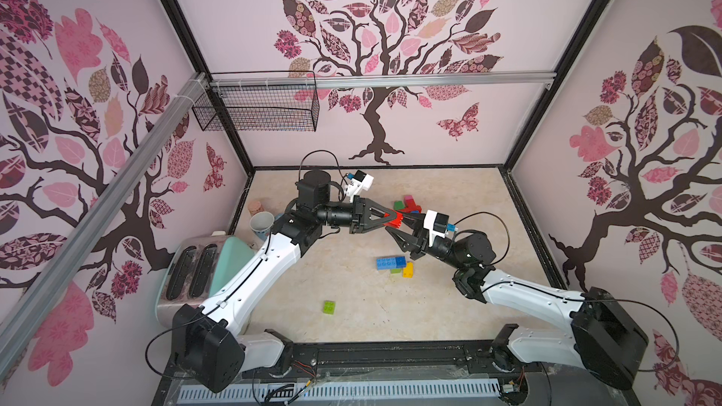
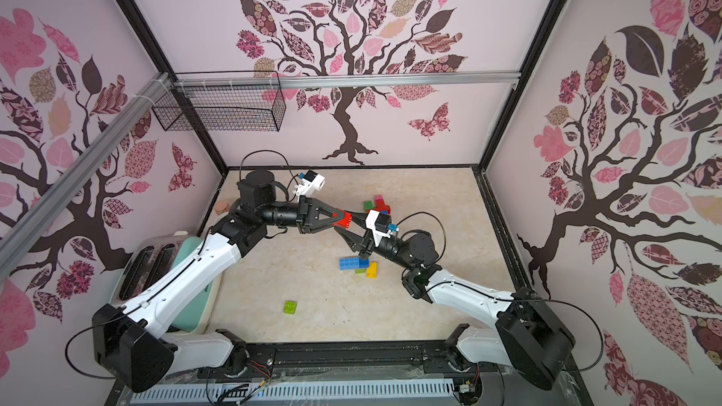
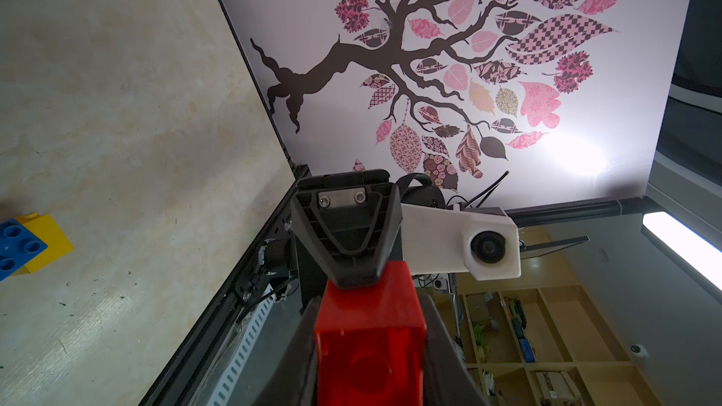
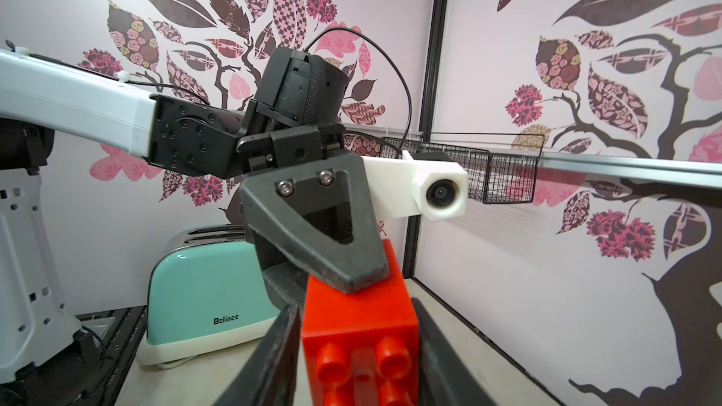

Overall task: Assemble the number 4 with lego
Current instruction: Assemble the lego brick with the lego brick.

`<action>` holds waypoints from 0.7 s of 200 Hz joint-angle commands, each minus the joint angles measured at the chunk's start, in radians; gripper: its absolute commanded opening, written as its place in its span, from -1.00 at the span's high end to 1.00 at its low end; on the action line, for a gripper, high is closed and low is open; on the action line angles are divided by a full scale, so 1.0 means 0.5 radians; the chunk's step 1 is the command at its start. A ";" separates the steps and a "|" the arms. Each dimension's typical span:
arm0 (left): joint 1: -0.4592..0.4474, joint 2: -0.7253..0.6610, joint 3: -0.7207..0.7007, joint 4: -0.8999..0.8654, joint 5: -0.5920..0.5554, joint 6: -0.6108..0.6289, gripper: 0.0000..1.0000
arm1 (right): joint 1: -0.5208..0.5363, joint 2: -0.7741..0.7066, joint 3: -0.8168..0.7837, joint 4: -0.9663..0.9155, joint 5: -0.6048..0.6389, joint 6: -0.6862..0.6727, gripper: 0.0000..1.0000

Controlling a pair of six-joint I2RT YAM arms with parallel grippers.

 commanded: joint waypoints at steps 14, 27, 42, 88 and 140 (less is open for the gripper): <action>0.009 -0.010 -0.007 0.064 0.009 0.009 1.00 | 0.009 0.004 0.091 0.000 -0.070 0.063 0.22; 0.007 -0.007 -0.009 0.061 0.011 0.018 1.00 | 0.009 -0.005 0.092 0.023 -0.066 0.102 0.28; 0.009 -0.005 -0.022 0.053 0.009 0.034 1.00 | 0.008 -0.027 0.103 0.023 -0.070 0.172 0.34; 0.009 0.017 -0.060 -0.005 -0.009 0.115 1.00 | 0.011 -0.088 0.167 -0.132 -0.108 0.214 0.24; 0.009 0.017 -0.074 -0.013 -0.020 0.150 1.00 | 0.011 -0.084 0.185 -0.237 -0.141 0.222 0.69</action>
